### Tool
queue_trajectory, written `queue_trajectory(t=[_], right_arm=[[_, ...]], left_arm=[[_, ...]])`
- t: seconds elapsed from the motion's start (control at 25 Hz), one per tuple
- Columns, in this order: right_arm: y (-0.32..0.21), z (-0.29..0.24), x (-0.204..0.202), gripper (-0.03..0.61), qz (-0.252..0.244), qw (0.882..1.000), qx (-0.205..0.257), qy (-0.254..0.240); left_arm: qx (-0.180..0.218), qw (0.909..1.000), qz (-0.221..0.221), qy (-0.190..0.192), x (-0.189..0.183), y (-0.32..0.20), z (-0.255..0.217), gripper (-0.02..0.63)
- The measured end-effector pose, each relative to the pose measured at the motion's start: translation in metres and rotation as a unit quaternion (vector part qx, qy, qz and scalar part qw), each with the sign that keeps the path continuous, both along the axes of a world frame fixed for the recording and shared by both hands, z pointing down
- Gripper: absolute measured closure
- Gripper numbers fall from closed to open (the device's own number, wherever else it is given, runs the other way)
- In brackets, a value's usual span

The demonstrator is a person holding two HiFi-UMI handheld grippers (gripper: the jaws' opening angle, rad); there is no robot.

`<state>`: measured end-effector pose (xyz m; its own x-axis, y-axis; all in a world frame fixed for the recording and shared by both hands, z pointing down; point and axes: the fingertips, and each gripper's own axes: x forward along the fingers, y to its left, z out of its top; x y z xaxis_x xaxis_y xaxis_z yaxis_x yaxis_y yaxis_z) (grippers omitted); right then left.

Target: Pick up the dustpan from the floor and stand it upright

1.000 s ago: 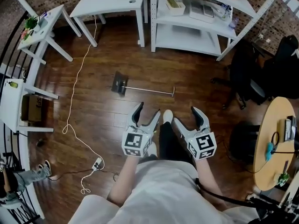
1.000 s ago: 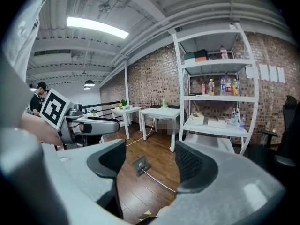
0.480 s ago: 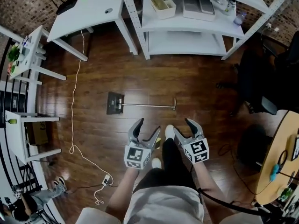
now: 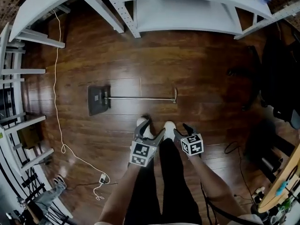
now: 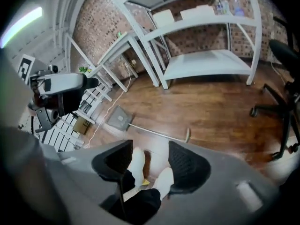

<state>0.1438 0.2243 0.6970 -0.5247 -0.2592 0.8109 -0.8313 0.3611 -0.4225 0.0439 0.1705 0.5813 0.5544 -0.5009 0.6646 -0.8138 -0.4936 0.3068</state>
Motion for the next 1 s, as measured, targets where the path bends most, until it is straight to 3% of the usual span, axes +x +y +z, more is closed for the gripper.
queue_trajectory(t=[0.28,0.48,0.72,0.84,1.0], right_arm=[[-0.027,0.156,0.005,0.35,0.021,0.997,-0.07,0.015],[-0.065,0.252,0.008,0.35,0.057,0.994,-0.088,0.024],[-0.091,0.354,0.007,0.351,0.094,0.988,-0.111,0.049],[-0.104,0.379,0.019,0.407,0.13,0.983,-0.107,0.073],[-0.12,0.401,0.024,0.413,0.116,0.984,-0.092,0.1]], left_arm=[[-0.058,0.9967,0.053,-0.019,0.004,-0.005,0.152,0.304],[-0.066,0.9949,0.074,-0.019,-0.004,-0.019,0.228,0.308],[-0.06,0.9971,0.048,-0.006,-0.037,-0.05,0.289,0.308],[-0.057,0.9973,0.046,0.001,-0.043,-0.056,0.312,0.308],[-0.067,0.9968,0.041,0.013,-0.05,-0.054,0.339,0.308]])
